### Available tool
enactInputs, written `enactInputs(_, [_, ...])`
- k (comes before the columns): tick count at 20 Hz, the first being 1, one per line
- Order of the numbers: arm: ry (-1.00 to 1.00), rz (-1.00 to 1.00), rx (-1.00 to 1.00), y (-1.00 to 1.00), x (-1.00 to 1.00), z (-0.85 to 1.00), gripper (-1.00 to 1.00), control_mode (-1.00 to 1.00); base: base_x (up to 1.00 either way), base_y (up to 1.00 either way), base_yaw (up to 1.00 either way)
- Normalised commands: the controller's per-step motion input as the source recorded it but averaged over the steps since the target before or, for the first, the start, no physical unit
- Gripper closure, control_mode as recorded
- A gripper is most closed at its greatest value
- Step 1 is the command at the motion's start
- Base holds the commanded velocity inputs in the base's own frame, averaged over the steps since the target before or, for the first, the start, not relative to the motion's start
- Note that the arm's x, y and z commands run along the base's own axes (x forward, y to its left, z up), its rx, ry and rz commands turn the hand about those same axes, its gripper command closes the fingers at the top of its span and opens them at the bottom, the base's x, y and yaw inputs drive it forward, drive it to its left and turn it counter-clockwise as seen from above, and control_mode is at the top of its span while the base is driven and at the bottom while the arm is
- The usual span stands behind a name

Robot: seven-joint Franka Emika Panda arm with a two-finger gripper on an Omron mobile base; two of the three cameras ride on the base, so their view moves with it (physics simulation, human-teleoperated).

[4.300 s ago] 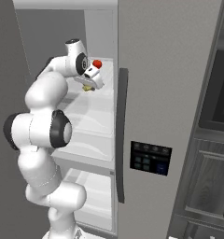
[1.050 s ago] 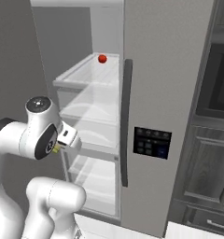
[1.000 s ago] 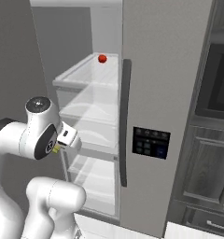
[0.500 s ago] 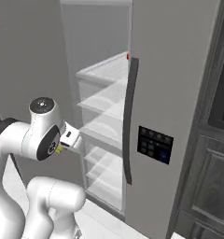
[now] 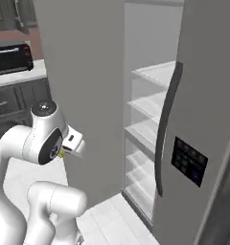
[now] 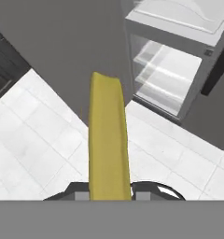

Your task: Pick the egg and butter from the fridge and place them by the bowl for mixing.

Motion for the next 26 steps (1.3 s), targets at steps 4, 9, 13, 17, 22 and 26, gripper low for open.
enactInputs(4, [0.00,0.00,0.00,0.00,0.00,0.00,1.00,1.00,-0.37,0.00,0.88])
enactInputs(9, [0.00,0.00,0.00,0.00,0.00,0.00,1.00,1.00,-0.21,0.16,0.91])
enactInputs(13, [0.00,0.00,0.00,0.00,0.00,0.00,1.00,1.00,0.01,0.35,0.75])
enactInputs(17, [0.00,0.00,0.00,0.00,0.00,0.00,1.00,1.00,0.32,0.20,0.61])
enactInputs(22, [0.00,0.00,0.00,0.00,0.00,0.00,1.00,1.00,0.82,-0.05,0.23])
enactInputs(26, [0.00,0.00,0.00,0.00,0.00,0.00,1.00,1.00,0.86,-0.23,0.04])
